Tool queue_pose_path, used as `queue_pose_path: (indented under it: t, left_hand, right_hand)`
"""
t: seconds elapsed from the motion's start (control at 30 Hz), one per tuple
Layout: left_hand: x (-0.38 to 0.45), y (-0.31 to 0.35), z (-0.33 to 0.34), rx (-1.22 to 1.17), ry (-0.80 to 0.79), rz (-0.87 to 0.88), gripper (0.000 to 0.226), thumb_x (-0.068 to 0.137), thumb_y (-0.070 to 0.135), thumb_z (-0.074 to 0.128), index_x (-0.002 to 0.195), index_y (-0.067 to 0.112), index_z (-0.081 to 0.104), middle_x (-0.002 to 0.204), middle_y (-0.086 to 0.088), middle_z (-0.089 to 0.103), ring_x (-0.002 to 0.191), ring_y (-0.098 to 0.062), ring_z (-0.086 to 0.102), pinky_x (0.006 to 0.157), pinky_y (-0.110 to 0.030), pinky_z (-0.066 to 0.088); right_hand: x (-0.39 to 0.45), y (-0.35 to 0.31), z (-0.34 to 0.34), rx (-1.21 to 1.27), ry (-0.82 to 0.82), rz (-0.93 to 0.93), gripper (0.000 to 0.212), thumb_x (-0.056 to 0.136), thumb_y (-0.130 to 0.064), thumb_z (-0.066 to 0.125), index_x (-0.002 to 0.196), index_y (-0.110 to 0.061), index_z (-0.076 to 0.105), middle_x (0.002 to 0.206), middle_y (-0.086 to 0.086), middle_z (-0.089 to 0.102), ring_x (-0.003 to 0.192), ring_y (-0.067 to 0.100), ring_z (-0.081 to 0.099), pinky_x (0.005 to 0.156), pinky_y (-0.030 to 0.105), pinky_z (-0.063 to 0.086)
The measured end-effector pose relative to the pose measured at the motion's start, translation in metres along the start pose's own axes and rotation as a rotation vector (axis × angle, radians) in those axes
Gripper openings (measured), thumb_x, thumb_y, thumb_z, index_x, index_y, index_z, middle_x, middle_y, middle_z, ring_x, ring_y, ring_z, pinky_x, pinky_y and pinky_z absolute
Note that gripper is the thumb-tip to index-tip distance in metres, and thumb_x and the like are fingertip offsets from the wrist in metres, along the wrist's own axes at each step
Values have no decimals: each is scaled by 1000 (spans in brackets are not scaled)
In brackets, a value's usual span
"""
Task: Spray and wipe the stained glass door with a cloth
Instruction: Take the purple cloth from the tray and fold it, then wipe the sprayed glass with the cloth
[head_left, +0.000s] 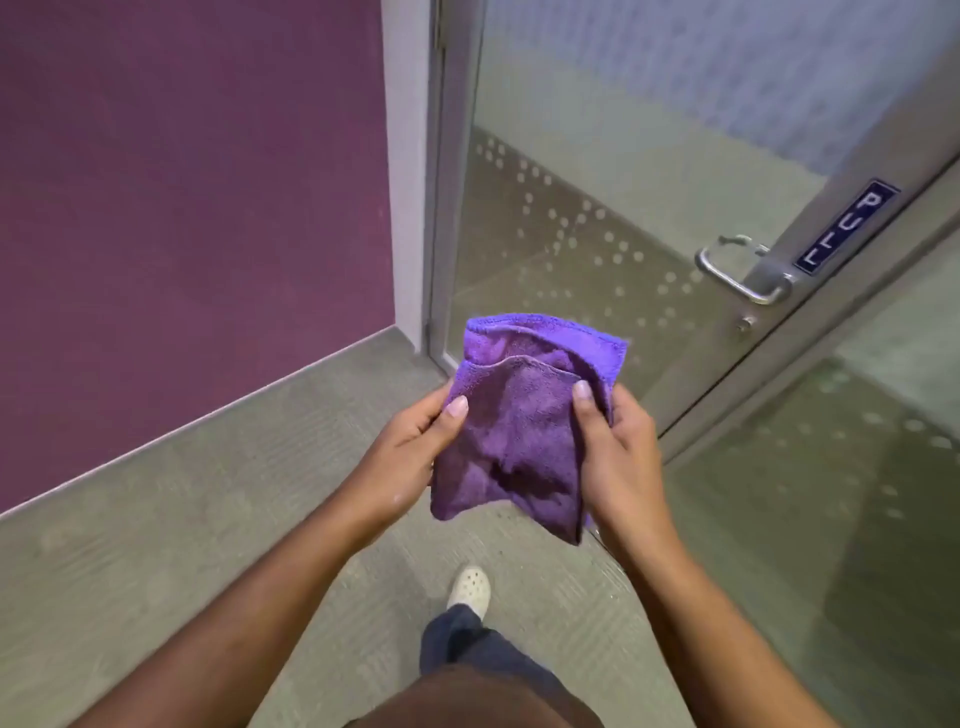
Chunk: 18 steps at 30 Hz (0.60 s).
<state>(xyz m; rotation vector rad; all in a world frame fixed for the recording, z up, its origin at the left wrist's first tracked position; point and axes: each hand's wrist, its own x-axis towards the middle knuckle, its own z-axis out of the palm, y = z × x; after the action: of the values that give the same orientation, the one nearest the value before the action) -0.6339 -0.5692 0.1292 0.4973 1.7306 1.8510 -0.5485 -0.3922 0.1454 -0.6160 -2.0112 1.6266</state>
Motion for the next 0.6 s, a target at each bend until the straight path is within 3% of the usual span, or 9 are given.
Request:
queue_pose_path:
  t: [0.1, 0.3, 0.37, 0.47, 0.53, 0.6]
  left_hand:
    - [18, 5, -34, 30, 57, -70, 30, 104, 44, 49, 114, 46, 77, 98, 14, 80, 78, -1, 73, 54, -17, 51]
    - [112, 5, -75, 74, 48, -79, 28, 112, 25, 51, 118, 25, 78, 96, 13, 80, 79, 3, 71, 65, -13, 53]
    - [152, 8, -80, 82, 25, -90, 26, 112, 22, 50, 116, 19, 75, 90, 14, 78, 74, 5, 68, 65, -14, 54]
    - [208, 20, -84, 121, 6, -71, 26, 113, 22, 49, 117, 12, 72, 88, 12, 75, 72, 3, 65, 68, -19, 56]
    - [244, 32, -87, 131, -7, -31, 27, 113, 24, 49, 119, 11, 72, 86, 12, 73, 69, 2, 63, 64, -19, 54]
    - [279, 51, -92, 129, -29, 18, 26, 113, 25, 48, 114, 17, 73, 78, 14, 71, 61, 2, 60, 56, -18, 51]
  right_hand:
    - [41, 7, 15, -61, -86, 44, 31, 99, -40, 56, 106, -16, 73, 91, -2, 76, 86, 14, 65, 92, 54, 56]
    - [120, 14, 55, -211, -157, -52, 24, 98, -38, 54, 94, -21, 72, 79, -23, 73, 70, -11, 58, 68, 16, 45]
    - [149, 11, 62, -270, -147, -99, 22, 103, -31, 57, 102, -15, 72, 88, -12, 76, 76, -7, 62, 74, 19, 48]
    - [197, 3, 65, -342, -107, -97, 16, 107, -18, 58, 101, -10, 70, 89, -1, 75, 80, 10, 63, 77, 33, 48]
    - [229, -7, 60, -384, -96, -130, 18, 107, -21, 58, 92, -17, 68, 80, -8, 71, 74, 3, 59, 73, 29, 46]
    - [260, -22, 47, -290, -214, -81, 17, 105, -25, 58, 91, -22, 69, 79, -16, 70, 72, -5, 57, 69, 18, 46]
